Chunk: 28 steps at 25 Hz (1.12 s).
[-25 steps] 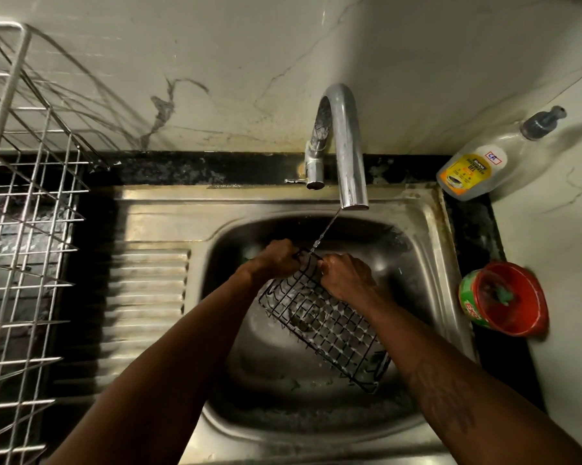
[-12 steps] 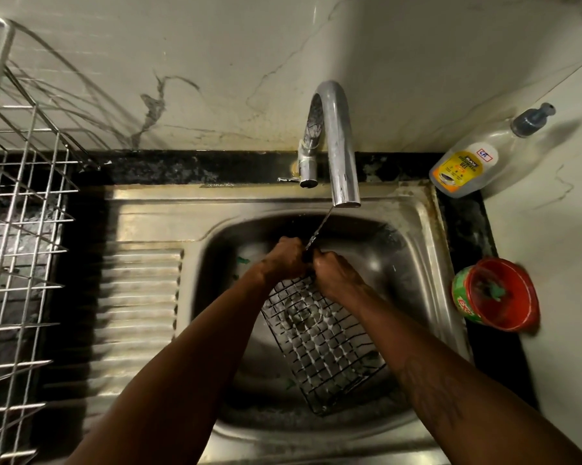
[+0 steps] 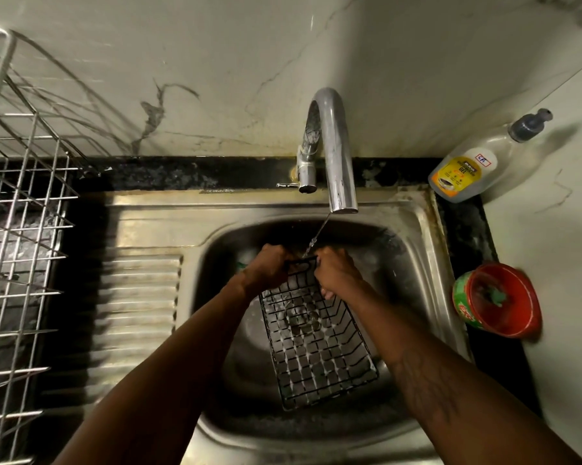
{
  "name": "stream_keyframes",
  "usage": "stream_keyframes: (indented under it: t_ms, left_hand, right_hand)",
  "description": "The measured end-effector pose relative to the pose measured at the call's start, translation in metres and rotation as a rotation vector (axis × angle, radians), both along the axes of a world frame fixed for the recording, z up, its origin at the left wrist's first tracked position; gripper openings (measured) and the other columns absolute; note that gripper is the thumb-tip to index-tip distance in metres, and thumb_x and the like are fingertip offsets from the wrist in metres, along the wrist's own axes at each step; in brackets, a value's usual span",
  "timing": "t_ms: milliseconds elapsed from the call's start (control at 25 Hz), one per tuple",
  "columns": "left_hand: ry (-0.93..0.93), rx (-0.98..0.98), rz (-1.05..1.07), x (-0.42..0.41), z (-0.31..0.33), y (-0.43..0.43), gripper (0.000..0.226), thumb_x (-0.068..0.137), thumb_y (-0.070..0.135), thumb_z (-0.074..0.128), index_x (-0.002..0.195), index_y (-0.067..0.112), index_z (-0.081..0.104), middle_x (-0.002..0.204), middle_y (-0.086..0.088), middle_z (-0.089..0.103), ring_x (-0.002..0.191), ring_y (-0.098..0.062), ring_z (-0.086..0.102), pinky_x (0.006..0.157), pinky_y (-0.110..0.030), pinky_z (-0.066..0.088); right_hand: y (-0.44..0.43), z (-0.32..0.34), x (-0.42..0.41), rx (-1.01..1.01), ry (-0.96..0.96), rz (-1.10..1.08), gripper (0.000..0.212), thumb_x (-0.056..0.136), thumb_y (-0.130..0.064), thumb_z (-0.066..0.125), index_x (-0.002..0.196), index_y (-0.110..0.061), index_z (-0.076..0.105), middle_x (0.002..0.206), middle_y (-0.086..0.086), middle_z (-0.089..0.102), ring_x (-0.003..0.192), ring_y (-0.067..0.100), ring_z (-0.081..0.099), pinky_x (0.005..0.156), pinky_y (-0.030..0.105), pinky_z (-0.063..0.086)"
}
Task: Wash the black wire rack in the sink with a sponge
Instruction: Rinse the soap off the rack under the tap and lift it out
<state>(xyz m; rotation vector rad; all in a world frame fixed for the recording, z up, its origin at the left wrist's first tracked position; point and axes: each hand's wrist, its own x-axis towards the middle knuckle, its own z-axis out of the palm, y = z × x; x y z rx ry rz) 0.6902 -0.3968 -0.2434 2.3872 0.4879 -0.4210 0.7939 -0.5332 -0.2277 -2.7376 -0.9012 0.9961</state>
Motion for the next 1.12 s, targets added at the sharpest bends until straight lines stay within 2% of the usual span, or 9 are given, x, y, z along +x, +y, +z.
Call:
stream_keyframes:
  t_ms: [120, 200, 320, 480, 600, 720, 840, 1000, 1120]
  left_hand:
    - [-0.022, -0.001, 0.003, 0.005, 0.000, -0.003, 0.027, 0.099, 0.035, 0.062, 0.118, 0.021, 0.075, 0.115, -0.006, 0.074, 0.109, -0.026, 0.067, 0.087, -0.025, 0.047]
    - [-0.023, -0.023, 0.022, 0.007, -0.001, -0.001, 0.035, 0.096, 0.048, 0.061, 0.108, 0.021, 0.079, 0.103, -0.005, 0.077, 0.098, -0.021, 0.070, 0.080, -0.025, 0.048]
    - [-0.038, -0.040, 0.057, 0.010, -0.002, 0.001, 0.036, 0.094, 0.048, 0.065, 0.096, 0.015, 0.081, 0.091, -0.006, 0.077, 0.081, -0.014, 0.068, 0.068, -0.020, 0.039]
    - [-0.056, 0.006, 0.044, 0.014, 0.000, -0.004, 0.029, 0.092, 0.034, 0.070, 0.110, 0.012, 0.078, 0.110, -0.010, 0.076, 0.102, -0.025, 0.070, 0.082, -0.025, 0.045]
    - [-0.019, -0.054, 0.037, 0.012, 0.000, -0.002, 0.027, 0.093, 0.031, 0.071, 0.109, 0.011, 0.078, 0.107, -0.010, 0.076, 0.101, -0.024, 0.070, 0.078, -0.021, 0.043]
    - [0.031, -0.042, 0.072, 0.001, -0.002, 0.008, 0.022, 0.098, 0.024, 0.062, 0.112, 0.013, 0.076, 0.111, -0.009, 0.073, 0.102, -0.022, 0.067, 0.082, -0.023, 0.046]
    - [0.078, -0.043, 0.086, -0.002, -0.005, 0.011, 0.022, 0.100, 0.018, 0.056, 0.108, 0.011, 0.075, 0.108, -0.011, 0.072, 0.098, -0.022, 0.065, 0.082, -0.027, 0.049]
    - [0.024, -0.002, 0.105, 0.011, -0.001, -0.001, 0.021, 0.095, 0.013, 0.060, 0.108, 0.008, 0.076, 0.104, -0.017, 0.073, 0.102, -0.034, 0.067, 0.090, -0.035, 0.053]
    - [0.025, 0.038, 0.079, 0.018, -0.002, -0.009, 0.024, 0.093, 0.007, 0.057, 0.111, 0.002, 0.073, 0.107, -0.022, 0.072, 0.102, -0.039, 0.067, 0.089, -0.040, 0.053]
  right_hand:
    - [0.003, 0.002, 0.005, -0.070, -0.090, 0.089, 0.011, 0.092, -0.021, 0.060, 0.099, -0.018, 0.069, 0.091, 0.006, 0.066, 0.075, 0.022, 0.067, 0.066, 0.035, 0.058]
    - [0.002, 0.001, 0.006, -0.065, -0.134, 0.152, 0.012, 0.094, -0.030, 0.062, 0.098, -0.024, 0.071, 0.087, 0.000, 0.063, 0.076, 0.018, 0.062, 0.065, 0.034, 0.055]
    - [0.001, -0.010, 0.004, 0.046, -0.098, 0.123, 0.015, 0.093, -0.020, 0.062, 0.104, -0.023, 0.072, 0.092, 0.003, 0.067, 0.081, 0.020, 0.066, 0.070, 0.035, 0.059]
    - [0.003, -0.011, 0.001, 0.165, -0.044, 0.271, 0.034, 0.095, -0.006, 0.049, 0.122, -0.016, 0.068, 0.118, 0.009, 0.068, 0.106, 0.027, 0.065, 0.090, 0.036, 0.054]
    - [-0.002, -0.009, 0.010, 0.070, -0.057, 0.417, 0.032, 0.096, -0.008, 0.047, 0.117, -0.017, 0.069, 0.112, 0.009, 0.067, 0.100, 0.029, 0.066, 0.081, 0.037, 0.055]
    - [-0.010, -0.006, 0.022, 0.031, -0.013, 0.301, 0.027, 0.091, -0.014, 0.053, 0.104, -0.031, 0.070, 0.099, -0.002, 0.066, 0.089, 0.019, 0.064, 0.076, 0.035, 0.056]
    - [-0.013, -0.002, 0.022, -0.011, -0.025, 0.268, 0.026, 0.085, -0.009, 0.061, 0.100, -0.027, 0.071, 0.094, 0.000, 0.067, 0.085, 0.021, 0.065, 0.077, 0.039, 0.059]
    - [-0.004, -0.001, 0.011, 0.072, -0.053, 0.294, 0.031, 0.089, -0.008, 0.058, 0.112, -0.025, 0.071, 0.105, 0.005, 0.070, 0.092, 0.026, 0.068, 0.079, 0.039, 0.059]
    - [0.003, -0.002, 0.008, 0.075, -0.057, 0.327, 0.024, 0.090, -0.013, 0.061, 0.111, -0.019, 0.071, 0.107, 0.010, 0.069, 0.094, 0.029, 0.068, 0.080, 0.038, 0.058]
